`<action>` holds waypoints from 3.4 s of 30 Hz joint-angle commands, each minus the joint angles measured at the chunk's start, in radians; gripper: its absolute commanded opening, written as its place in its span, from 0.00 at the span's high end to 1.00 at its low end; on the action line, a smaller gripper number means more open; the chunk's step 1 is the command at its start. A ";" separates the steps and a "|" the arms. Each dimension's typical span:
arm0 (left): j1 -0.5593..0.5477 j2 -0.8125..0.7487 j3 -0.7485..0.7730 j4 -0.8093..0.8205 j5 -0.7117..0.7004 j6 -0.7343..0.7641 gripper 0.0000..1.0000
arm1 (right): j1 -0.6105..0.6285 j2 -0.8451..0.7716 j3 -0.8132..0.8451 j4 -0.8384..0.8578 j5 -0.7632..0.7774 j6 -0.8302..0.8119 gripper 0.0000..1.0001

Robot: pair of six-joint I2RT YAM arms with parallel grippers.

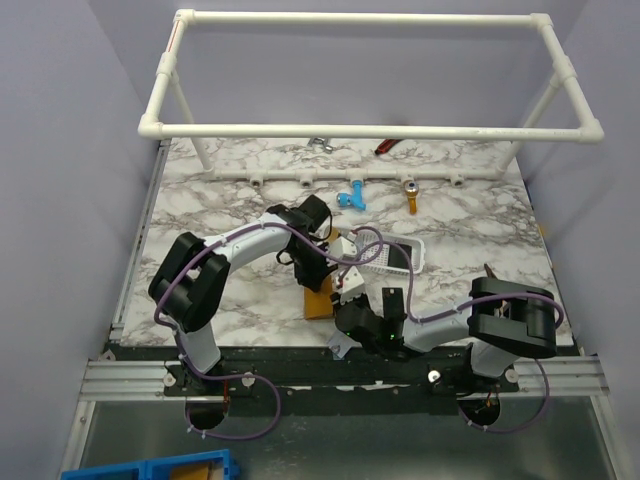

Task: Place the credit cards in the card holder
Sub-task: Close the card holder at the center of the board.

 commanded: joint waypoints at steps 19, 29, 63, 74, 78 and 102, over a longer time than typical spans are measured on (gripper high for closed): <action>-0.004 -0.064 -0.024 -0.003 -0.018 0.028 0.97 | -0.045 -0.130 -0.210 0.234 -0.064 0.058 0.28; 0.079 -0.079 0.007 -0.073 -0.002 0.110 0.96 | -0.045 0.000 -0.172 0.390 -0.142 -0.179 0.21; 0.074 0.005 0.008 -0.064 0.008 0.172 0.96 | -0.044 0.164 -0.108 0.620 0.129 -0.096 0.82; 0.088 -0.011 0.012 -0.039 0.022 0.159 0.96 | -0.044 0.133 -0.256 0.767 -0.034 -0.263 0.20; 0.092 0.011 0.031 -0.047 0.017 0.180 0.96 | -0.044 0.199 -0.228 0.836 -0.028 -0.338 0.20; 0.051 0.110 0.102 -0.179 -0.025 0.384 0.92 | -0.044 0.531 -0.074 1.194 0.098 -0.526 0.79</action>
